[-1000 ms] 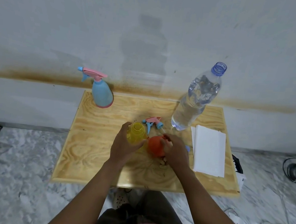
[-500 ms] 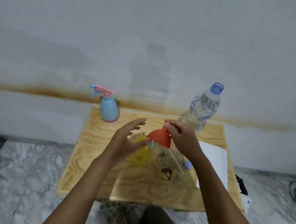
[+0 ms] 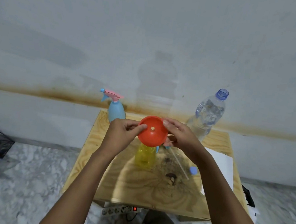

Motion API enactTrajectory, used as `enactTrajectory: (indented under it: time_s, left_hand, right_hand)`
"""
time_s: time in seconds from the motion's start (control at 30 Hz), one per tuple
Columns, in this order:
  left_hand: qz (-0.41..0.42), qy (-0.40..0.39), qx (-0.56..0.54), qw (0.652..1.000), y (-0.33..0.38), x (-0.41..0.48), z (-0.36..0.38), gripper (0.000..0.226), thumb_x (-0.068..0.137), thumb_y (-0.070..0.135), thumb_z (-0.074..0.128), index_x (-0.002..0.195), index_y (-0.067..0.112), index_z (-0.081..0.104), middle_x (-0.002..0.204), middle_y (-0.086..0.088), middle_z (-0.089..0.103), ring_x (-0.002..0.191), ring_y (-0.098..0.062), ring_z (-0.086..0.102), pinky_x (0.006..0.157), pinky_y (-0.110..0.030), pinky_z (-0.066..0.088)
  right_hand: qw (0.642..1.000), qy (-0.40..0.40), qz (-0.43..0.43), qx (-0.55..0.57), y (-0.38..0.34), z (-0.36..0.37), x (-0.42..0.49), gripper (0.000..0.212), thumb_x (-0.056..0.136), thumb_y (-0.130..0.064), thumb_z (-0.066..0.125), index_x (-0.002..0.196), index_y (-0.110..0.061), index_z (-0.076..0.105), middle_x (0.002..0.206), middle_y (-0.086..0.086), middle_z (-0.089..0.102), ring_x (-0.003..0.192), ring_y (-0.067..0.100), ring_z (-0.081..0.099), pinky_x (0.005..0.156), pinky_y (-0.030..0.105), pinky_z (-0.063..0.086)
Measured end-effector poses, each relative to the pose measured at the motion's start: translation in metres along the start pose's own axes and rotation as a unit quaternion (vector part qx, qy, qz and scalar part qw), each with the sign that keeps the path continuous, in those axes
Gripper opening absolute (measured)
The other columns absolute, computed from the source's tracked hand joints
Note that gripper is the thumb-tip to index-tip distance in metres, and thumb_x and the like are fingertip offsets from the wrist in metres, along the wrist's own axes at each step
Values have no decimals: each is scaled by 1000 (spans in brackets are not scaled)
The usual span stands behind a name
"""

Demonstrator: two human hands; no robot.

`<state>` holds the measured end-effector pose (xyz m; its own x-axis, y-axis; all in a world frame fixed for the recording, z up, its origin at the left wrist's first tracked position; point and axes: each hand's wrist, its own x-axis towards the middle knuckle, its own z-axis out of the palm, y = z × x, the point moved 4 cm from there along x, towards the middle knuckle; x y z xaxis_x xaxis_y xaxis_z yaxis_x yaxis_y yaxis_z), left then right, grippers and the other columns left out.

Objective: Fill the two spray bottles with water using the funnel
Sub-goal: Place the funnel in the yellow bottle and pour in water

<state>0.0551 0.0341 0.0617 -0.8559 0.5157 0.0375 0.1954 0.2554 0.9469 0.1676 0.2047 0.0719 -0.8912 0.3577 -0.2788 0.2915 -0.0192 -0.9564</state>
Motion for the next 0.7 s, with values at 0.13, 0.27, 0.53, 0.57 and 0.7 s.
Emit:
enactTrajectory:
  time_s: [0.13, 0.27, 0.53, 0.57, 0.7]
  left_hand:
    - [-13, -3, 22, 1000, -5, 1, 1, 22, 84, 32, 78, 97, 15, 81, 76, 2, 77, 72, -5, 73, 69, -16, 56]
    - [-26, -12, 32, 999, -9, -3, 4, 20, 88, 34, 73, 93, 16, 80, 68, -4, 75, 61, -3, 69, 61, -11, 50]
    - [-42, -28, 54, 997, -18, -4, 11, 30, 97, 33, 61, 84, 14, 80, 63, 1, 72, 60, -3, 68, 56, -8, 46]
    - [-46, -26, 56, 997, -20, -2, 12, 30, 97, 34, 61, 84, 15, 80, 63, 2, 72, 61, -5, 68, 57, -10, 46]
    - [-62, -19, 70, 995, -28, 1, 15, 31, 97, 37, 60, 85, 16, 80, 60, 6, 71, 59, -3, 67, 60, -16, 48]
  right_hand:
    - [999, -32, -22, -35, 10, 4, -4, 35, 94, -26, 64, 128, -15, 61, 80, -1, 73, 69, 11, 69, 74, 31, 60]
    - [999, -22, -9, -32, 20, 7, -2, 31, 97, -28, 60, 124, -12, 64, 68, -1, 67, 65, 11, 65, 70, 30, 58]
    - [999, -10, 20, -26, 40, 8, 12, 39, 96, -34, 61, 127, -11, 63, 71, 8, 61, 70, 20, 61, 73, 34, 58]
    - [999, -9, 22, -25, 42, 8, 14, 39, 96, -34, 60, 127, -10, 63, 66, 4, 60, 68, 18, 61, 73, 34, 58]
    - [999, -5, 30, -32, 46, 10, 17, 39, 98, -35, 57, 127, -10, 62, 60, -6, 62, 61, 11, 63, 66, 30, 55]
